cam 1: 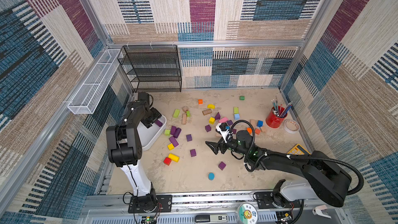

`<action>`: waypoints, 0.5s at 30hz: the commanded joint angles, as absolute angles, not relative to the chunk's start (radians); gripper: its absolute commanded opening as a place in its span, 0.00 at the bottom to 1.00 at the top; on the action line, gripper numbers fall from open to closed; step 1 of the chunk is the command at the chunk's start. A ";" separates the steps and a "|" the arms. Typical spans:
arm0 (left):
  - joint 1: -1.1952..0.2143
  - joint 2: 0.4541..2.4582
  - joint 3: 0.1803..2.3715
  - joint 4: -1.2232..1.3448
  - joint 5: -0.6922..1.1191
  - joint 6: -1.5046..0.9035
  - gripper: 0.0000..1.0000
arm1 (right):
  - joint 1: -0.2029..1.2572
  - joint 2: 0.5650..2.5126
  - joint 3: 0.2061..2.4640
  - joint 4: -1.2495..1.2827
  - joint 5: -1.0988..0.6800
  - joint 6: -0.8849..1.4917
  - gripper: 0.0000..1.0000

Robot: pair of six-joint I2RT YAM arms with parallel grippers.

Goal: Pick purple bricks into the storage bin
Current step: Place the building block in the storage box.

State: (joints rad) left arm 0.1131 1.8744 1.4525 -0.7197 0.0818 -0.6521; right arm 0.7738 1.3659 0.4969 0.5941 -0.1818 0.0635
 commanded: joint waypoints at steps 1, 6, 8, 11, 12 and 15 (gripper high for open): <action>0.109 1.849 1.466 -0.778 0.063 -0.586 0.71 | 0.775 1.362 0.503 0.594 -0.154 0.078 1.00; 0.086 1.826 1.487 -0.823 0.045 -0.544 0.72 | 0.775 1.360 0.499 0.594 -0.139 0.080 0.99; 0.072 1.820 1.497 -0.844 0.039 -0.533 0.73 | 0.775 1.359 0.501 0.585 -0.128 0.078 1.00; 0.047 1.810 1.519 -0.886 0.017 -0.502 0.73 | 0.775 1.359 0.504 0.581 -0.124 0.078 0.99; 0.037 1.801 1.523 -0.896 0.002 -0.487 0.73 | 0.775 1.358 0.505 0.578 -0.125 0.078 1.00; 0.006 1.773 1.525 -0.922 -0.029 -0.444 0.73 | 0.775 1.352 0.503 0.578 -0.122 0.080 0.99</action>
